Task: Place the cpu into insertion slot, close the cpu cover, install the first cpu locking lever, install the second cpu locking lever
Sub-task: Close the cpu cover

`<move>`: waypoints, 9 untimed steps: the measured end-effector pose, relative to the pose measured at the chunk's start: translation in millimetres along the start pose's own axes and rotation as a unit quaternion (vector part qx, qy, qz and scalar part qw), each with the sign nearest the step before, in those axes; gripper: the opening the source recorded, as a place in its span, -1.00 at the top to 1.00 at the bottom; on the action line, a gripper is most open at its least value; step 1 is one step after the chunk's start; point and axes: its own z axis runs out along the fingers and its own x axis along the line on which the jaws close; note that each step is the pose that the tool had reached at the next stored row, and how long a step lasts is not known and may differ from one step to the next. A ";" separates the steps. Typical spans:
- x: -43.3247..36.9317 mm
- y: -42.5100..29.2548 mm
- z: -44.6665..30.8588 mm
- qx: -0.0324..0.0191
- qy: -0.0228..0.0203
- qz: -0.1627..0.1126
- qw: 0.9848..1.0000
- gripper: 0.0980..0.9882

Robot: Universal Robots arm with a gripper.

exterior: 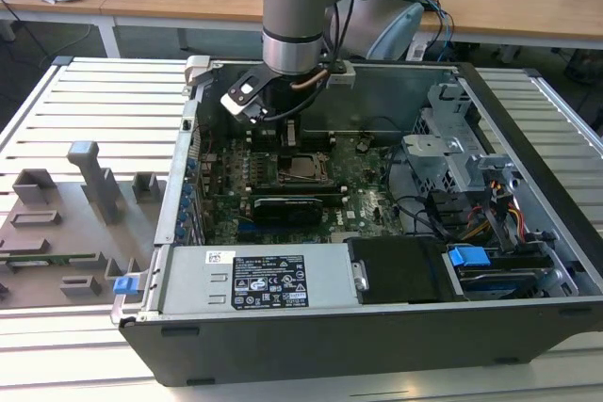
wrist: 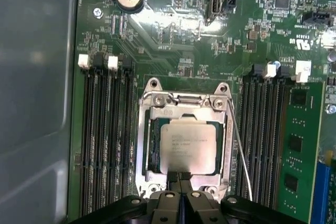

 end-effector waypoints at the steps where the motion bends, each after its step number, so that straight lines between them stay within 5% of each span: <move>1: -0.1 1.4 0.0 0.000 0.000 0.000 1.000 0.98; 6: -0.4 13.3 -0.1 0.000 0.000 0.000 1.000 0.98; 9: -1.3 29.3 -0.6 0.000 0.000 0.000 1.000 0.98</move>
